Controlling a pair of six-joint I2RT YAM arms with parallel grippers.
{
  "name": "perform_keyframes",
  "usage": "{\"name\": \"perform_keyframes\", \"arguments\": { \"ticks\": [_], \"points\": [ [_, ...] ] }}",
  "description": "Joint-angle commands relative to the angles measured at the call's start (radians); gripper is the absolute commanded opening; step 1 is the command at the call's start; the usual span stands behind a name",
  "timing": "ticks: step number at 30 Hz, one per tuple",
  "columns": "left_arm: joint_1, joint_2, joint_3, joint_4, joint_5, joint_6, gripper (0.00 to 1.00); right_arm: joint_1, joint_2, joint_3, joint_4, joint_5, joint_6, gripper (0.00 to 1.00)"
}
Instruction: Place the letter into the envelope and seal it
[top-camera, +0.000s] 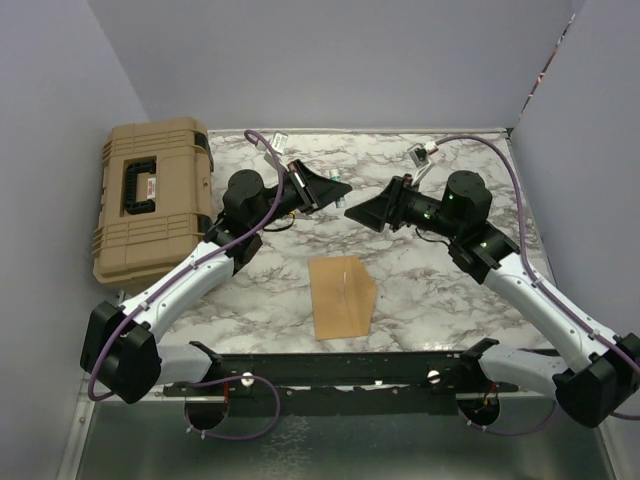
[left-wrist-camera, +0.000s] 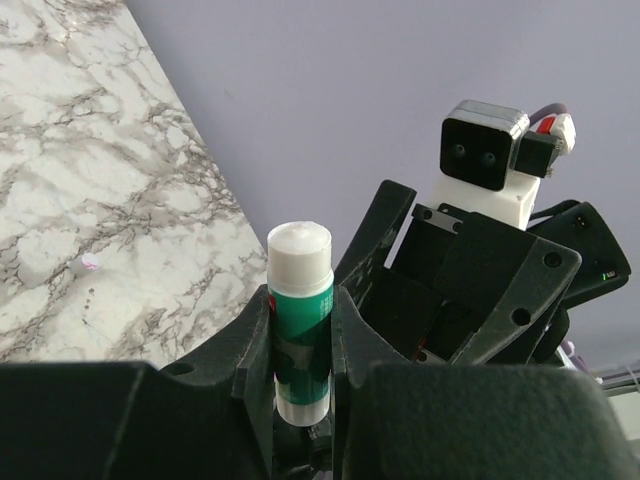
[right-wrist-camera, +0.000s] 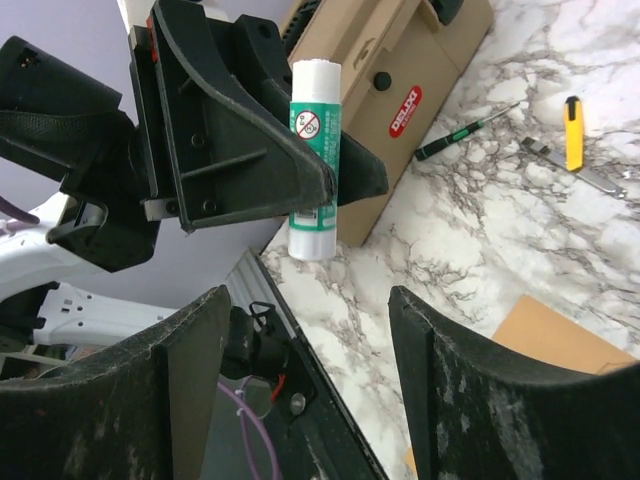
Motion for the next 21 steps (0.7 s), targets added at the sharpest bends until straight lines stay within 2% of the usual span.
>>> {"name": "perform_keyframes", "arguments": {
  "ticks": [1,4,9,17,21],
  "points": [
    [-0.004,-0.002,0.028,0.033,-0.014,-0.028,0.0,0.036,0.062,0.071,-0.007,0.013,0.018,0.69],
    [-0.004,-0.004,0.03,0.033,-0.008,-0.027,0.0,0.054,0.093,0.092,-0.017,0.029,0.021,0.65],
    [-0.004,-0.011,0.025,0.033,0.007,-0.03,0.0,0.057,0.117,0.091,0.042,0.027,0.061,0.51],
    [-0.004,-0.038,0.015,0.033,0.028,-0.026,0.0,0.057,0.139,0.085,0.094,0.043,0.115,0.33],
    [-0.004,-0.051,0.013,0.039,0.063,0.01,0.0,0.057,0.129,0.052,0.173,0.043,0.167,0.24]
  ]
}}
